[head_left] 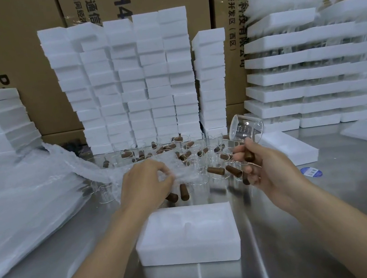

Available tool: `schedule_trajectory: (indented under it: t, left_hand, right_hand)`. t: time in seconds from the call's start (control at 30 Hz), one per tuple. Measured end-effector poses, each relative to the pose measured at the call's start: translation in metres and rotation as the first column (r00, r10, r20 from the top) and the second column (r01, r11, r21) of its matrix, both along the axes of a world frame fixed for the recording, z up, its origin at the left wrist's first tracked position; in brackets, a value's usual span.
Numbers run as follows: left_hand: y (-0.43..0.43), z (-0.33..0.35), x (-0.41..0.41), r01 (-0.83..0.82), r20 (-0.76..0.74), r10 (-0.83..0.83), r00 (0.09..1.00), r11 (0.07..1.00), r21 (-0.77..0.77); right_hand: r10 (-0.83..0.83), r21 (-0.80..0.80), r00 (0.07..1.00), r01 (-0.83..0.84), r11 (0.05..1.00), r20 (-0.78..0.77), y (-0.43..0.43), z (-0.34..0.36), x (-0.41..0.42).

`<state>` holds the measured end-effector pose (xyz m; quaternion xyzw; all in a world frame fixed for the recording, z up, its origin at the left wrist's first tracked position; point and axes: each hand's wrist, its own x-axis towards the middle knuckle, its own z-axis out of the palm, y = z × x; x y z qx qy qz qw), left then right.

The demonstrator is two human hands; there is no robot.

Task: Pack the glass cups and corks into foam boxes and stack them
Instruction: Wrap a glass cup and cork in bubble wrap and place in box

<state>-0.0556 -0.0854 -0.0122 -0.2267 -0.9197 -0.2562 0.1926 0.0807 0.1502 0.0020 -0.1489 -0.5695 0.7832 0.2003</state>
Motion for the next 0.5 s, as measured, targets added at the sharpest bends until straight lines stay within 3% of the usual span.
schedule_trajectory:
  t: [0.07,0.2,0.33,0.5]
  left_hand:
    - [-0.0011,0.0041,0.0005,-0.001,-0.038,0.003,0.999,0.998,0.064]
    - [-0.0035,0.0106,0.0041,0.16,-0.152,-0.117,0.981,0.935,0.317]
    - [-0.0009,0.0102,0.0045,0.196,-0.146,-0.161,0.976,0.943,0.27]
    - [0.0017,0.0057,0.0053,0.106,-0.184,-0.057,0.981,0.957,0.271]
  right_hand:
    - [-0.008,0.004,1.0,0.008,1.0,0.008,0.0007,0.0003,0.0001]
    - [-0.016,0.004,1.0,0.016,1.0,0.006,0.0017,-0.0007,0.0003]
    - [-0.028,0.003,1.0,0.028,1.0,0.01,0.0007,-0.0016,-0.0012]
    - [0.009,0.073,1.0,-0.01,0.997,0.002,-0.0024,-0.0033,-0.0007]
